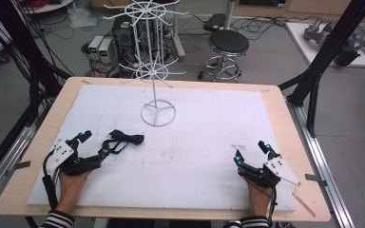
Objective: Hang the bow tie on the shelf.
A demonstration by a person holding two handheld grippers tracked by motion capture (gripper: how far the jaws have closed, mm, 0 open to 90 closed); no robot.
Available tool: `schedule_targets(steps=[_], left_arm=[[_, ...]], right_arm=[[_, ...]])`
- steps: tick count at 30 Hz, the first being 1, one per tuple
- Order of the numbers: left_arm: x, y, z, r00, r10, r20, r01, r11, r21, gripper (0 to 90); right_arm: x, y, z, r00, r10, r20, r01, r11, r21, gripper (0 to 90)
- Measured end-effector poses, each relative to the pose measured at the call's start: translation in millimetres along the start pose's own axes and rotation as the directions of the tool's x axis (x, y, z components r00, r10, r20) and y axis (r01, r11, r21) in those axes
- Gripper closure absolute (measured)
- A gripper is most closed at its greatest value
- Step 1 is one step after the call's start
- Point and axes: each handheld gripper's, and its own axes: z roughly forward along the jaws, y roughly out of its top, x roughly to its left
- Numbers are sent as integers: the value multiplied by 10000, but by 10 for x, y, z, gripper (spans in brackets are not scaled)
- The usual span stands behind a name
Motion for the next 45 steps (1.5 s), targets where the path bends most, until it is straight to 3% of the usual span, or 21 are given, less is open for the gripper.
schedule_targets(steps=[2, 8, 13, 18, 20, 21, 22, 26, 27, 28, 31, 33, 34, 35, 37, 41, 42, 44, 45], left_arm=[[6, 12, 7, 9999, 138, -38, -138, 9999, 92, 138], [73, 163, 9, 10000, 21, -56, -19, 9992, 403, 138], [125, 348, 36, 10000, 85, -47, -80, 9947, 1024, 140], [156, 436, 115, 9993, 342, -137, -306, 9782, 2054, 140], [160, 446, 160, 9991, 420, -115, -379, 9684, 2467, 141], [163, 458, 205, 9990, 444, -15, -422, 9575, 2854, 141], [163, 458, 205, 9990, 444, -15, -422, 9575, 2854, 142], [183, 482, 276, 9988, 489, 94, -490, 9328, 3571, 145], [200, 489, 307, 9989, 469, 24, -440, 9170, 3965, 147], [200, 489, 307, 9989, 469, 24, -440, 9170, 3965, 148], [238, 502, 343, 9990, 444, -78, -363, 8948, 4450, 150], [259, 504, 372, 9991, 412, -76, -324, 8743, 4844, 157], [278, 498, 395, 9991, 421, 5, -365, 8586, 5113, 175], [278, 498, 395, 9991, 421, 5, -365, 8586, 5113, 182], [306, 481, 429, 9992, 383, 71, -360, 8401, 5412, 186], [365, 458, 498, 9990, 403, 182, -432, 7967, 6029, 214], [375, 456, 520, 9989, 401, 232, -459, 7830, 6204, 222], [383, 455, 549, 9988, 377, 320, -494, 7664, 6405, 242], [386, 456, 576, 9989, 333, 335, -471, 7539, 6552, 246]], right_arm=[[1, 0, 0, 10000, -5, -7, 5, 10000, -3, 100], [3, 1, 2, 10000, -28, 8, 28, 10000, 14, 100], [5, 0, 1, 10000, -4, 17, 4, 10000, 23, 100], [5, 1, 1, 10000, -9, 15, 9, 10000, 32, 100], [5, 1, 1, 10000, -3, 15, 2, 10000, 34, 100], [5, 1, 1, 10000, -5, 14, 5, 10000, 36, 100], [5, 1, 1, 10000, -5, 14, 5, 10000, 36, 100], [5, 0, 1, 10000, -7, 11, 7, 10000, 29, 100], [5, 1, 1, 10000, -8, 20, 8, 10000, 34, 100], [5, 1, 1, 10000, -8, 20, 8, 10000, 34, 100], [4, 1, 1, 10000, -59, 18, 59, 10000, 20, 100], [5, 1, 1, 10000, -11, 20, 11, 10000, 34, 100], [5, 0, 1, 10000, -8, 12, 8, 10000, 28, 100], [5, 0, 1, 10000, -8, 12, 8, 10000, 28, 100], [6, 1, 0, 10000, -13, 24, 13, 10000, 37, 100], [5, 0, 0, 10000, -4, 9, 4, 10000, 33, 100], [3, 1, 2, 10000, -41, 17, 41, 10000, 21, 100], [4, 0, 1, 10000, -15, 4, 15, 10000, 30, 100], [3, 1, 2, 10000, -14, 17, 14, 10000, 21, 100]])
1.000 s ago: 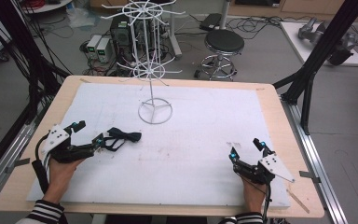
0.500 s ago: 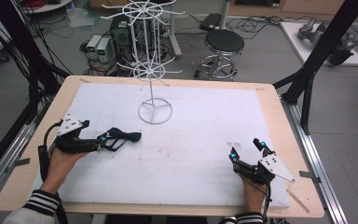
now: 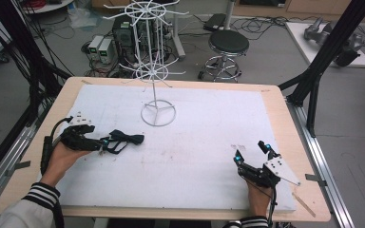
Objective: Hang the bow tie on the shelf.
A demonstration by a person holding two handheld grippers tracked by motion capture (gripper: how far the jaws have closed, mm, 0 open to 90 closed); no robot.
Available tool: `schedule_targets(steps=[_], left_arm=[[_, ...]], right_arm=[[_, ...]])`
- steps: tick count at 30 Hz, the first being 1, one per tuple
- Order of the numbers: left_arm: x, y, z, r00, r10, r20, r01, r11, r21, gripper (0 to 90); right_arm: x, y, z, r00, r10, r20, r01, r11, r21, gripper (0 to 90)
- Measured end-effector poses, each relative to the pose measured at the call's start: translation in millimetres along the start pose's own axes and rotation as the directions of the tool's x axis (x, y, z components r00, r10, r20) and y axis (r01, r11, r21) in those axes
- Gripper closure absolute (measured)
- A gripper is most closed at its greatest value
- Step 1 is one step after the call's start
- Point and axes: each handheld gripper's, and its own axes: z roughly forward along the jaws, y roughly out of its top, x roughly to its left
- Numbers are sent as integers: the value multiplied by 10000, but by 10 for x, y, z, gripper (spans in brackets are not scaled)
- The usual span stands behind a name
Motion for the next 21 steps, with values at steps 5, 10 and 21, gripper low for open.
schedule_targets(steps=[5, 10, 21], left_arm=[[11, 27, 32, 9999, -102, 18, 102, 9994, 321, 267], [16, 60, 67, 10000, 66, -9, -65, 9967, 814, 282], [13, 99, 189, 9989, 449, 148, -469, 9813, 1865, 382]], right_arm=[[0, -1, 0, 10000, -45, 0, 45, 10000, -11, 100], [-2, -1, -1, 10000, -36, -11, 36, 10000, -15, 100], [0, -1, -2, 10000, -47, 3, 47, 10000, -15, 100]])
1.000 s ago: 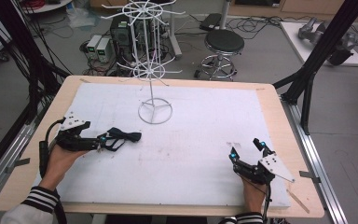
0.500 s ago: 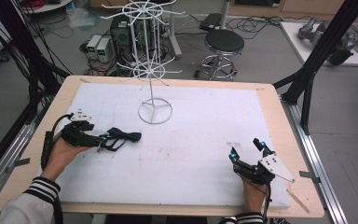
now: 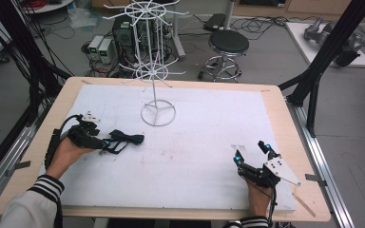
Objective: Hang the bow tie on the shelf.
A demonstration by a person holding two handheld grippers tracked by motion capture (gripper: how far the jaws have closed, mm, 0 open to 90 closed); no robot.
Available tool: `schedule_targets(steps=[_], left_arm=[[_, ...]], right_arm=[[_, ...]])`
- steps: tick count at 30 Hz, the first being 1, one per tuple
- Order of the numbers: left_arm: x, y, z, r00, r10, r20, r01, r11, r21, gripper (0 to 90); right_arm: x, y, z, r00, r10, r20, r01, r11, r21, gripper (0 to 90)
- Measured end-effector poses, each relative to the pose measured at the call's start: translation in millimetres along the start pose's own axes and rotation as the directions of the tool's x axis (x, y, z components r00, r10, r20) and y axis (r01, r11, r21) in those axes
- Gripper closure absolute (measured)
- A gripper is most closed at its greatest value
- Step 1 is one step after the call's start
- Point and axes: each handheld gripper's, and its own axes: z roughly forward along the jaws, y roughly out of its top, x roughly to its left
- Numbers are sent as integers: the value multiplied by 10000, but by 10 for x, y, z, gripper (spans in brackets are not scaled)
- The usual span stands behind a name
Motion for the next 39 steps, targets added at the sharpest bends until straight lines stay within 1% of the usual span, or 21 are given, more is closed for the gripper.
schedule_targets(steps=[2, 4, 5, 7, 9, 11, 15, 16, 19, 23, 25, 26, 27, 28, 29, 30, 33, 35, 36, 37, 39], left_arm=[[1, 14, 18, 9999, -23, 138, 21, 9999, 111, 394], [2, 31, 29, 9999, 36, 94, -38, 9997, 253, 399], [4, 35, 34, 9999, 13, 128, -17, 9996, 290, 408], [17, 44, 46, 9999, -46, 141, 39, 9986, 530, 416], [19, 46, 50, 9998, -40, 186, 29, 9983, 585, 423], [14, 53, 57, 9995, -116, 291, 96, 9977, 673, 425], [8, 84, 61, 9996, -57, 264, 31, 9953, 964, 433], [3, 89, 66, 9995, -64, 310, 33, 9950, 997, 433], [-20, 105, 87, 9994, -15, 335, -24, 9931, 1172, 458], [-44, 126, 115, 9993, -7, 364, -44, 9902, 1393, 525], [-52, 135, 126, 9993, 9, 370, -63, 9892, 1463, 539], [-59, 137, 131, 9990, -36, 452, -31, 9892, 1465, 558], [-60, 141, 130, 9989, -11, 464, -58, 9888, 1493, 585], [-65, 144, 132, 9989, 57, 465, -129, 9877, 1557, 585], [-68, 147, 134, 9988, 113, 477, -187, 9871, 1587, 608], [-75, 148, 138, 9987, 90, 496, -168, 9869, 1602, 608], [-94, 158, 146, 9986, 20, 520, -106, 9864, 1638, 682], [-97, 164, 145, 9986, 14, 532, -103, 9857, 1683, 719], [-103, 165, 145, 9986, 11, 525, -100, 9855, 1695, 719], [-105, 167, 143, 9988, 57, 494, -139, 9857, 1678, 762], [-107, 170, 137, 9989, 81, 469, -160, 9852, 1704, 814]], right_arm=[[-1, 0, 0, 10000, 21, 8, -21, 10000, 0, 100], [-2, 1, 1, 10000, 39, -17, -39, 10000, -16, 100], [0, 0, -1, 10000, 49, -3, -49, 10000, 0, 100], [-1, 0, 0, 10000, 44, -8, -44, 10000, -9, 100], [-2, 0, 0, 10000, 32, -19, -32, 10000, -8, 100], [-1, 0, 0, 10000, 41, -13, -41, 10000, -12, 100], [-1, 0, 0, 10000, 33, -18, -33, 10000, -6, 100], [-1, 0, 0, 10000, 33, -18, -33, 10000, -6, 100], [-1, 0, 0, 10000, 32, -19, -32, 10000, -5, 100], [-1, 0, 0, 10000, 38, -13, -38, 10000, -13, 100], [-2, 0, 0, 10000, 33, -21, -33, 10000, -8, 100], [-1, 0, 0, 10000, 55, -14, -55, 10000, -8, 100], [-1, 0, 0, 10000, 55, -14, -55, 10000, -6, 100], [-1, 0, 0, 10000, 55, -14, -55, 10000, -6, 100], [-1, 0, -1, 10000, 62, -22, -62, 10000, -11, 100], [-1, 0, -1, 10000, 62, -22, -62, 10000, -11, 100], [-1, 0, 0, 10000, 54, -16, -54, 10000, -9, 100], [-1, 0, 0, 10000, 52, -16, -52, 10000, -11, 100], [-1, 1, -1, 10000, 70, -23, -70, 10000, -11, 100], [-2, -1, -1, 10000, 54, -22, -54, 10000, -8, 100], [-1, 0, -1, 10000, 65, -26, -65, 10000, -9, 100]])
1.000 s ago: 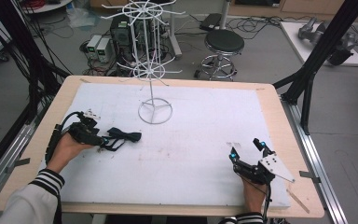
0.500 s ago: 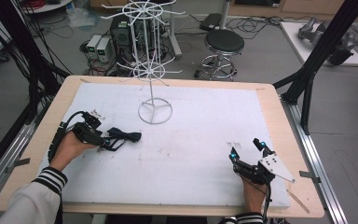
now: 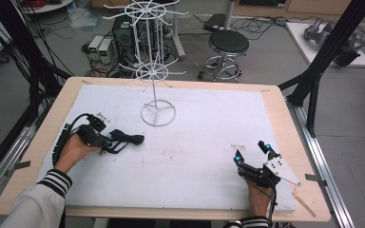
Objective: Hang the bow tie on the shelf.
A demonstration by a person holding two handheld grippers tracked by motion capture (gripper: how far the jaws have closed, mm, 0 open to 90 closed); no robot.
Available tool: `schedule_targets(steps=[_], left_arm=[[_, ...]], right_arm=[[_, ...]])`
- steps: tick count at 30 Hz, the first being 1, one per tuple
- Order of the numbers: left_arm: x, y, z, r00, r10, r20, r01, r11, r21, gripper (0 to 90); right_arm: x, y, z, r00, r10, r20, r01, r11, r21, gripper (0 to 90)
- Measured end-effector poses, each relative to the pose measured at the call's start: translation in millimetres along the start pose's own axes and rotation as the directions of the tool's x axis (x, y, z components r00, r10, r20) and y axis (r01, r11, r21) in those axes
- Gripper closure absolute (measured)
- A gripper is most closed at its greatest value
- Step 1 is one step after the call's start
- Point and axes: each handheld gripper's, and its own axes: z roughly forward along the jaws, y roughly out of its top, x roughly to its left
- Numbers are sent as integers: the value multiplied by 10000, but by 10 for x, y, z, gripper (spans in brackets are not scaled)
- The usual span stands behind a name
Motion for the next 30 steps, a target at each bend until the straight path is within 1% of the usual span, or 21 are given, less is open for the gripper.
schedule_targets(steps=[1, 2, 3, 5, 6, 8, 10, 12, 16, 17, 18, 19, 21, 22, 25, 26, 27, 30], left_arm=[[-4, -1, -5, 10000, 18, 34, -19, 10000, 4, 848], [-10, -7, -12, 10000, 93, -11, -94, 9999, -136, 866], [-10, -7, -12, 10000, 93, -11, -94, 9999, -136, 872], [-20, -19, -17, 9999, 124, -77, -126, 9997, -214, 875], [-16, -21, -22, 9996, 249, -119, -251, 9995, -177, 877], [-26, -31, -23, 9996, 243, -164, -248, 9993, -263, 878], [-39, -43, -20, 9987, 385, -337, -398, 9985, -378, 880], [-48, -48, -25, 9983, 449, -379, -465, 9980, -428, 880], [-61, -57, -50, 9976, 475, -512, -516, 9953, -814, 880], [-62, -59, -66, 9968, 558, -568, -609, 9938, -926, 880], [-74, -63, -80, 9970, 519, -577, -580, 9923, -1096, 880], [-81, -66, -91, 9967, 575, -574, -642, 9905, -1215, 880], [-111, -72, -132, 9954, 694, -656, -788, 9851, -1531, 880], [-124, -77, -148, 9959, 693, -585, -789, 9802, -1814, 880], [-156, -88, -208, 9940, 910, -609, -1033, 9637, -2461, 881], [-166, -88, -220, 9934, 936, -657, -1075, 9607, -2559, 880], [-178, -87, -236, 9924, 1013, -702, -1168, 9548, -2733, 880], [-188, -84, -268, 9915, 1069, -743, -1248, 9429, -3087, 881]], right_arm=[[0, 0, 0, 10000, -6, 0, 6, 10000, -2, 100], [0, 0, 0, 10000, -2, -2, 2, 10000, -2, 100], [0, 0, 0, 10000, -2, -2, 2, 10000, -2, 100], [-1, -1, 0, 10000, -15, -2, 15, 10000, -8, 100], [-1, 0, 0, 10000, -11, -3, 11, 10000, -9, 100], [-1, -1, 0, 10000, -12, 3, 12, 10000, -4, 100], [-1, 0, -1, 10000, -2, 2, 2, 10000, -1, 100], [-1, 0, -1, 10000, -9, 1, 9, 10000, -4, 100], [-1, 0, 0, 10000, -6, 4, 6, 10000, -5, 100], [-1, -1, -1, 10000, -4, 7, 4, 10000, 0, 100], [0, 0, 0, 10000, -5, 1, 5, 10000, -9, 100], [-1, -1, 0, 10000, -16, 4, 16, 10000, -6, 100], [1, 0, 0, 10000, 3, 3, -3, 10000, -10, 100], [0, -1, 1, 10000, -20, 10, 20, 10000, -13, 100], [1, 0, 1, 10000, -17, 7, 17, 10000, -17, 100], [1, -1, 1, 10000, -34, 15, 34, 10000, -16, 100], [1, 0, 0, 10000, -18, 18, 18, 10000, -8, 100], [2, 0, -1, 10000, -24, 21, 24, 10000, -5, 100]])
